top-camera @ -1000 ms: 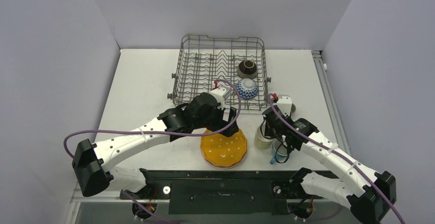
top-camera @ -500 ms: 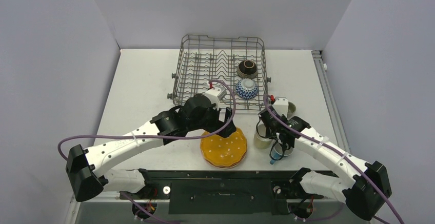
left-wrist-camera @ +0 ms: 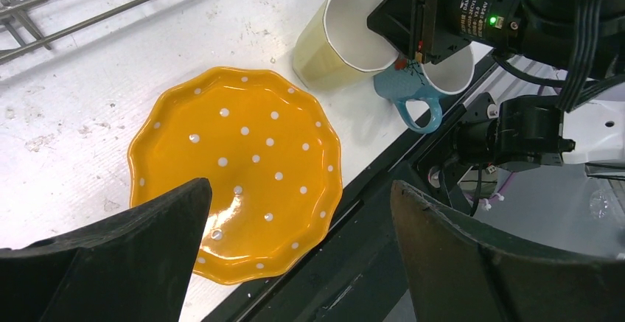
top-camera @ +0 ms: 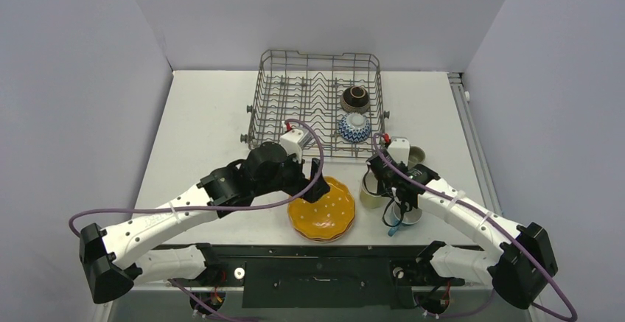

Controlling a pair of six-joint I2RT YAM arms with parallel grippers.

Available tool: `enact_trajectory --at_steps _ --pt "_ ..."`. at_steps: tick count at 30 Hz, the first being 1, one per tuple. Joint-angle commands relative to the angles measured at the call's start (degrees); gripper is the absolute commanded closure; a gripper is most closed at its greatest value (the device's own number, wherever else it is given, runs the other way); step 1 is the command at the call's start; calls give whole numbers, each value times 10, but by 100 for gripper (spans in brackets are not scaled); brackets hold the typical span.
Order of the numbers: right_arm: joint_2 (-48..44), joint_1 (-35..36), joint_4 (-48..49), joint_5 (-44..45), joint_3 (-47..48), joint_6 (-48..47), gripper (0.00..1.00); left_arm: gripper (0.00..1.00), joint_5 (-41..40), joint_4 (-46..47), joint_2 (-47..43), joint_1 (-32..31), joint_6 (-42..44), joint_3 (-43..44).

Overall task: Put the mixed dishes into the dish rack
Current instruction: Pick up the cup at the center of the board.

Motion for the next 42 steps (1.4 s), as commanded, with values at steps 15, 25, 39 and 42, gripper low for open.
enact_trajectory --at_steps 15,25,39,42 --pt "-119 -2 -56 44 90 25 100 6 40 37 -92 34 -27 -56" --pt "-172 0 -23 -13 97 38 100 5 104 68 -119 84 -72 -87" --pt "-271 16 163 -111 51 69 100 3 193 195 -146 140 -199 -142" --pt "-291 20 217 -133 30 78 100 4 210 225 -160 148 -228 -152"
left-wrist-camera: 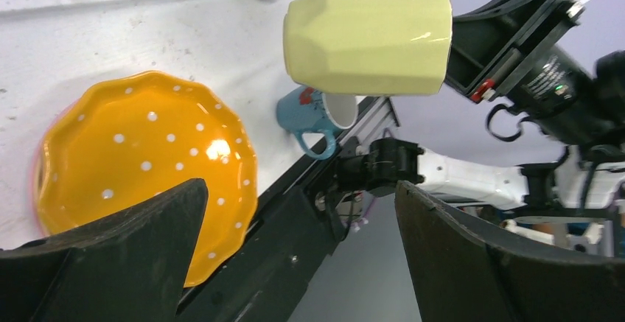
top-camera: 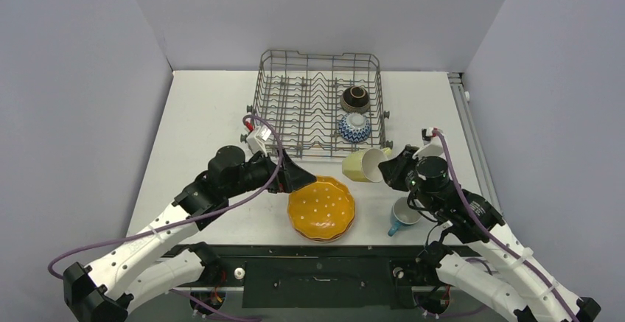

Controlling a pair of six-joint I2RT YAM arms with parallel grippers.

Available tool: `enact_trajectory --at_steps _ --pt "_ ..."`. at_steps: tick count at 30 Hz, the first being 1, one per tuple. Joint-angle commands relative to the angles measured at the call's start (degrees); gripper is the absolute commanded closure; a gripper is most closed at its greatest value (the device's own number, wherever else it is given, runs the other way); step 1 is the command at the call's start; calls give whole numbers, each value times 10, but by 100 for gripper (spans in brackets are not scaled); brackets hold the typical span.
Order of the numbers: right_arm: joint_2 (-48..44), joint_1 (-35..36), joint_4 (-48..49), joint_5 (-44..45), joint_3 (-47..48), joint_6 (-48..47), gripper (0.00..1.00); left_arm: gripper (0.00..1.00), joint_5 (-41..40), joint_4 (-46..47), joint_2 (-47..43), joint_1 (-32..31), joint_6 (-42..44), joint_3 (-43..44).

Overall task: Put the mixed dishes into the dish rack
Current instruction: Pick up the cup at the center of the board.

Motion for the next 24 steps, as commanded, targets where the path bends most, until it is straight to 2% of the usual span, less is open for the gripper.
enact_trajectory --at_steps 1,10,20,24 --pt "-38 8 187 -41 -20 36 100 4 39 102 -26 16 -68 -13" --pt "-69 29 333 -61 -56 53 100 4 56 190 -64 32 -153 -38" --pt "-56 62 599 -77 -116 62 100 4 60 284 -89 47 -259 -60" --pt "-31 79 673 -92 -120 62 100 4 57 325 -99 53 -295 -71"
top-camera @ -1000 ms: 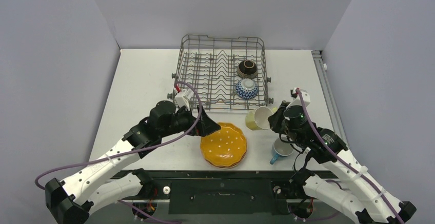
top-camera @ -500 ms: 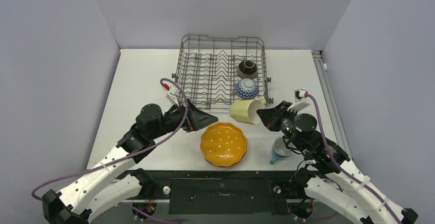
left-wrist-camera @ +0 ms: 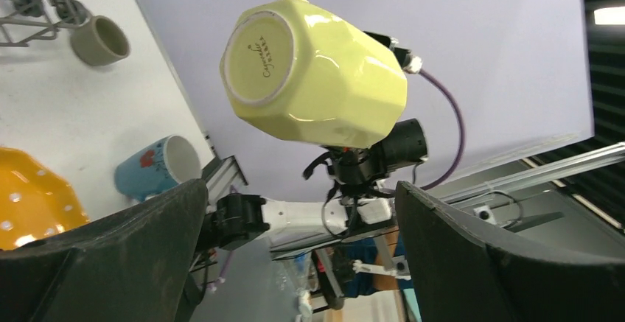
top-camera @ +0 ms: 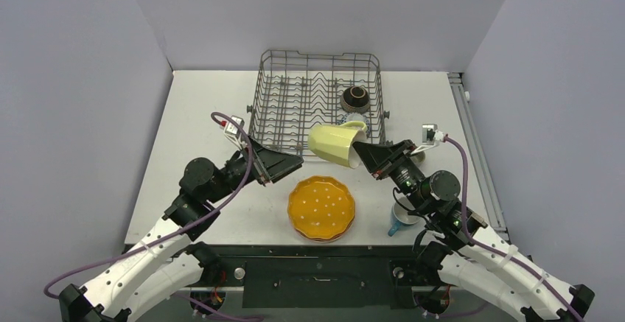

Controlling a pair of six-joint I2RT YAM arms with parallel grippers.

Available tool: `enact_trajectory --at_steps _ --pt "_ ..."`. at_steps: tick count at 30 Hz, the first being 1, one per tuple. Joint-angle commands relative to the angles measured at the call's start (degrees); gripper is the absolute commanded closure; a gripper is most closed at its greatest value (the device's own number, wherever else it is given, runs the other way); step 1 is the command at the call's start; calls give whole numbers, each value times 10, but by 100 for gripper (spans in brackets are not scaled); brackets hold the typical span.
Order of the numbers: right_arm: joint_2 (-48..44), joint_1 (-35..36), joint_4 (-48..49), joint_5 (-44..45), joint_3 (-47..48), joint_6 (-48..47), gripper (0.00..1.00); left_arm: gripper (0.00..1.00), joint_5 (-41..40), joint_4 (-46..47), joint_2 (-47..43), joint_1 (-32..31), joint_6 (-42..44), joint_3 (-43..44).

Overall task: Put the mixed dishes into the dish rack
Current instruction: Pick up the cup at the center of the board, then turn the cup upside down in the dish rack.

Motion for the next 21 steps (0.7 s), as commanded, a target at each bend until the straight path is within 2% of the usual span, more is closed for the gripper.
enact_trajectory --at_steps 1,4,11,21 --pt "17 19 234 -19 7 22 100 4 8 98 -17 9 -57 -7" --pt "33 35 300 -13 -1 17 100 4 16 152 -13 14 -86 -16" --pt "61 65 371 -18 0 -16 100 4 23 186 -8 19 -111 -17" --pt "89 107 385 -19 12 -46 100 4 35 213 12 24 -122 -1"
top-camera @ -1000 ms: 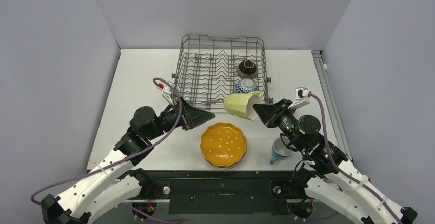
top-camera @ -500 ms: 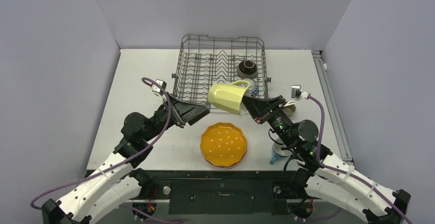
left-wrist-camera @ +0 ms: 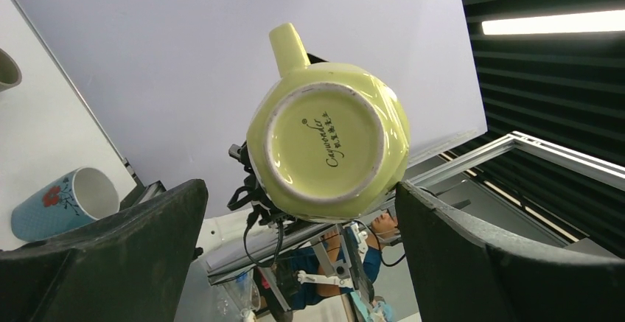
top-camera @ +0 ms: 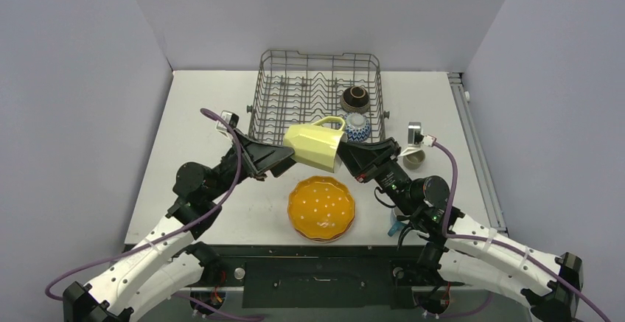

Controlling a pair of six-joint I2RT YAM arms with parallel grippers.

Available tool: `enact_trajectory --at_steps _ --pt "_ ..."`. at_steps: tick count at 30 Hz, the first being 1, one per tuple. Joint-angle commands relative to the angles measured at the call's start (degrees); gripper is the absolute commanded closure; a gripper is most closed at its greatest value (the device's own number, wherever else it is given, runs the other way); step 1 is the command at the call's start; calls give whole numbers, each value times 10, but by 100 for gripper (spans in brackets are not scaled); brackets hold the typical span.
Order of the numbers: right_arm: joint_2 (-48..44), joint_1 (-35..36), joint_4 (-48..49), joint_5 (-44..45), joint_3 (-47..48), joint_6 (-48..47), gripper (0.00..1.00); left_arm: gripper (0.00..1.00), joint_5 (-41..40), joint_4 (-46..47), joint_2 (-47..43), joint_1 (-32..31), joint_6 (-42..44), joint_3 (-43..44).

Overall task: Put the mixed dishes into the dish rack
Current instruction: Turn the cup upside down in the dish rack.

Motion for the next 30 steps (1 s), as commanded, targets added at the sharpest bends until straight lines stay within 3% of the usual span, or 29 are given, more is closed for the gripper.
enact_trajectory --at_steps 1,30 --pt "0 17 110 -7 33 -14 100 4 16 50 5 5 -6 22" --pt "52 46 135 9 55 -33 100 3 83 52 20 5 11 68"
